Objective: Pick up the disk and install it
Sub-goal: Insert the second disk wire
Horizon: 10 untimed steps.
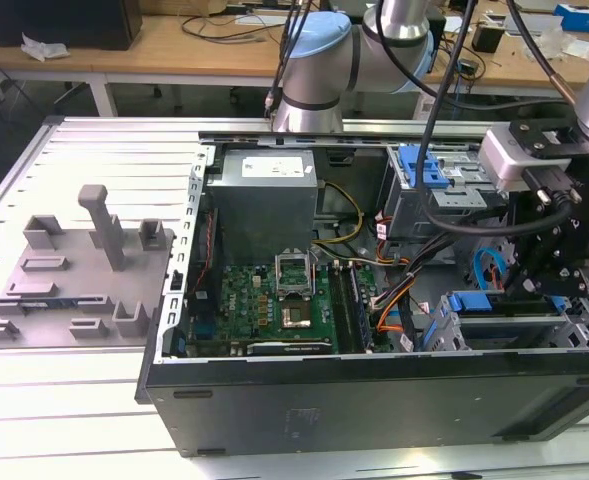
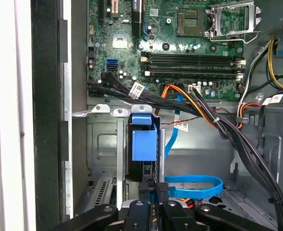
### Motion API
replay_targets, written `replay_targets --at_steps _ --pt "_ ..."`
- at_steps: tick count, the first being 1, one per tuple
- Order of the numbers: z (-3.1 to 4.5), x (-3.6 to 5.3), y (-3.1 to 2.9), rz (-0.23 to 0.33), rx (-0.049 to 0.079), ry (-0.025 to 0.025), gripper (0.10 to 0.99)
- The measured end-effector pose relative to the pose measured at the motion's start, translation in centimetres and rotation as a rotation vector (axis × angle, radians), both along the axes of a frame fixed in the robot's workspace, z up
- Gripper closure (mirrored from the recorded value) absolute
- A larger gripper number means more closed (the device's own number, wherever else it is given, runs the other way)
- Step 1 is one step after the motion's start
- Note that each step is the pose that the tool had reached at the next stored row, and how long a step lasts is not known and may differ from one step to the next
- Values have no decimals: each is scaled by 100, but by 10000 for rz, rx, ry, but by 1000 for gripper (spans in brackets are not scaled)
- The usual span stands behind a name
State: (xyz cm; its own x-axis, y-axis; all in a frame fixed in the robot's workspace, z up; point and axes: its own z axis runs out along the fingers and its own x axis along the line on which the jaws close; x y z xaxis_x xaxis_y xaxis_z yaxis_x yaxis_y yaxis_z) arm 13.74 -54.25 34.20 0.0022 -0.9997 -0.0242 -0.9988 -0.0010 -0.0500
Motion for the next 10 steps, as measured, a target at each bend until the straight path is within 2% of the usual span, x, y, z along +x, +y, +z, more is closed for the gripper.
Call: replay_targets --at_steps 4,9,10 --pt "-40 0 0 3 -5 1 922" --pt "-52 0 0 8 10 2 910" --pt "-46 1 1 8 7 2 843"
